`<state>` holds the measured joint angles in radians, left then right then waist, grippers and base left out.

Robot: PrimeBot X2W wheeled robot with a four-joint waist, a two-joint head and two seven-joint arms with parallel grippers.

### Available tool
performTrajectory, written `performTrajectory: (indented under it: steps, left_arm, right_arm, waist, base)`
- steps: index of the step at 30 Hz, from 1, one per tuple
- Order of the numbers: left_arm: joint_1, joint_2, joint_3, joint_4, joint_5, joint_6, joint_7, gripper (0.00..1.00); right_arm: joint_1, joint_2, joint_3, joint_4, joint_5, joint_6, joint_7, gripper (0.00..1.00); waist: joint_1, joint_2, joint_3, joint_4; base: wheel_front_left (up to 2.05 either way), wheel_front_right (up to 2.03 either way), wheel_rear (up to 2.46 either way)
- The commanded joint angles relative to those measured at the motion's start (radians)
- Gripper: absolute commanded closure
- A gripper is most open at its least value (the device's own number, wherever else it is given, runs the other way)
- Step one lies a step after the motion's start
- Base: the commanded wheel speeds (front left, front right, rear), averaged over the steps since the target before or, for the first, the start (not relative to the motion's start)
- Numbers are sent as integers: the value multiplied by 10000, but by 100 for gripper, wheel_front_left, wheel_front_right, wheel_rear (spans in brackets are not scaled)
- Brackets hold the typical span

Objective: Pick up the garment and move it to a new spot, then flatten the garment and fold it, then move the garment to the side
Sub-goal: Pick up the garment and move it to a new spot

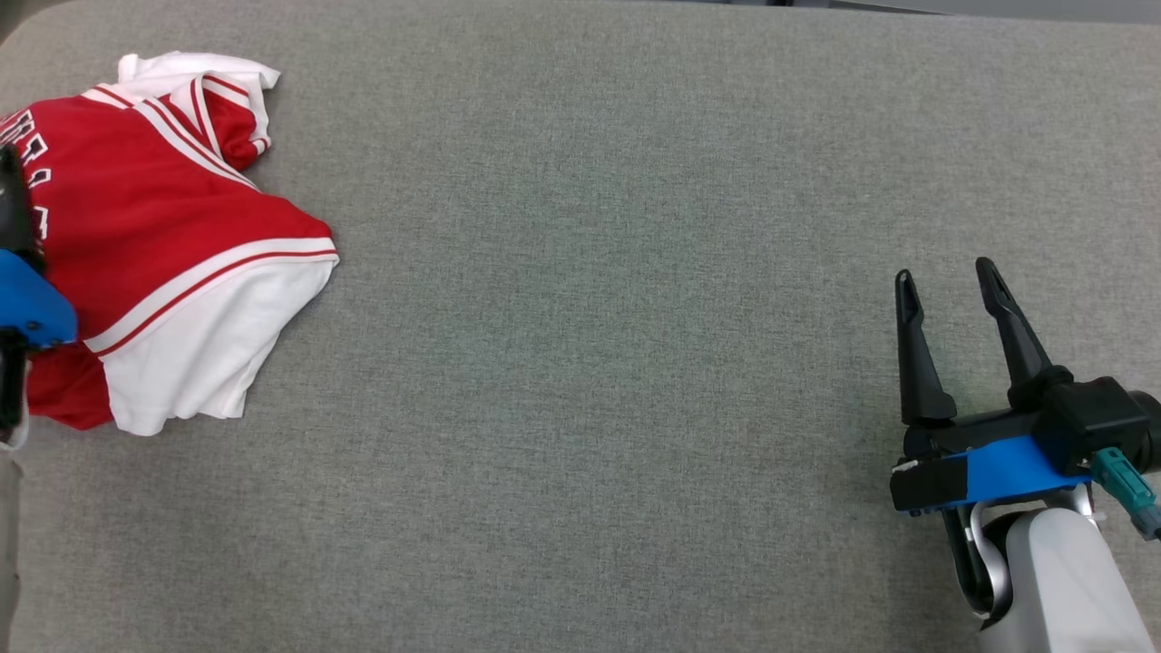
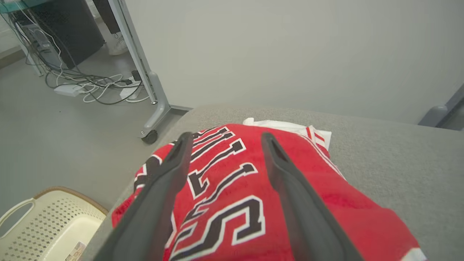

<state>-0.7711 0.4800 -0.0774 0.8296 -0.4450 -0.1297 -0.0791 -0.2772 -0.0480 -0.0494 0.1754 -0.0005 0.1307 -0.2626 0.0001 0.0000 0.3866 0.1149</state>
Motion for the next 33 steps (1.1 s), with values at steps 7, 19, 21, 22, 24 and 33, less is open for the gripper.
performTrajectory:
  steps: [7, 19, 21, 22, 24, 33]
  left_arm:
    - [306, 263, -1851, 300, -1950, -13, 1714, 0]
    - [545, 746, -3461, 727, -3677, -14, 2391, 100]
    - [411, 914, -3638, 760, -3659, -15, 2064, 100]
    - [343, 970, -3712, 781, -3668, -15, 1879, 100]
    - [193, 1088, -3805, 819, -3601, -15, 1418, 100]
    - [-718, 1362, -4276, 575, -2792, 0, -734, 100]
  right_arm:
    - [-63, -44, 62, -158, -34, 1, -35, 0]
    - [171, -44, 333, -288, 169, 1, -35, 0]
    - [228, -44, 315, -278, 199, 1, -35, 0]
    - [267, -44, 309, -273, 225, 1, -35, 0]
    - [337, -44, 308, -242, 319, 1, -35, 0]
    - [721, -44, 487, -138, 821, 1, -35, 0]
  waist:
    - [-1, 0, 11, 15]
    - [-1, 0, -198, -288]
    - [-1, 0, -322, -329]
    - [-1, 0, -404, -344]
    - [-1, 0, -587, -372]
    - [-1, 0, -1721, -474]
  base:
    - [0, 0, 0]
    - [0, 0, 0]
    - [0, 0, 0]
    - [0, 0, 0]
    - [0, 0, 0]
    - [0, 0, 0]
